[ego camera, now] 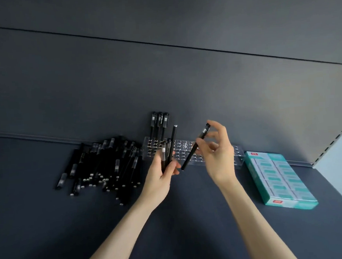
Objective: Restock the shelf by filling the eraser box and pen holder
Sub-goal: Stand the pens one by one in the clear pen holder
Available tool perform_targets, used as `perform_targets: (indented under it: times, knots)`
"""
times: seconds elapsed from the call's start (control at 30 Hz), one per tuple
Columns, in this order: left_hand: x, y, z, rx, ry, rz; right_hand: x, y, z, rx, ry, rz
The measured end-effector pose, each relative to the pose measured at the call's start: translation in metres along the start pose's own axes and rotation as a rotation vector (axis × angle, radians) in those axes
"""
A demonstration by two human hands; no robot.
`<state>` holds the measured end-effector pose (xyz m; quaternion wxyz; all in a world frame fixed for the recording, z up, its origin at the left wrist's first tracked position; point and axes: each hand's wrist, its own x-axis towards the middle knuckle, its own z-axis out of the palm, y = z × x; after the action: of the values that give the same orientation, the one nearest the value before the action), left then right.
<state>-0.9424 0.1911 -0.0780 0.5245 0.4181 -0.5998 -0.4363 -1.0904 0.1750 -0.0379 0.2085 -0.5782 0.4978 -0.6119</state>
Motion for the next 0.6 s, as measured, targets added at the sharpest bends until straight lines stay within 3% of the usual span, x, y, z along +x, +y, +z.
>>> perform_targets:
  times: [0.3,0.6]
  knots:
    - [0.004,-0.011,-0.001,-0.043,0.251,-0.065,0.047,0.0,0.034,-0.021,0.052,-0.117]
    - [0.01,-0.013,-0.004,-0.142,0.287,-0.164,0.065,0.015,0.059,-0.125,0.008,-0.17]
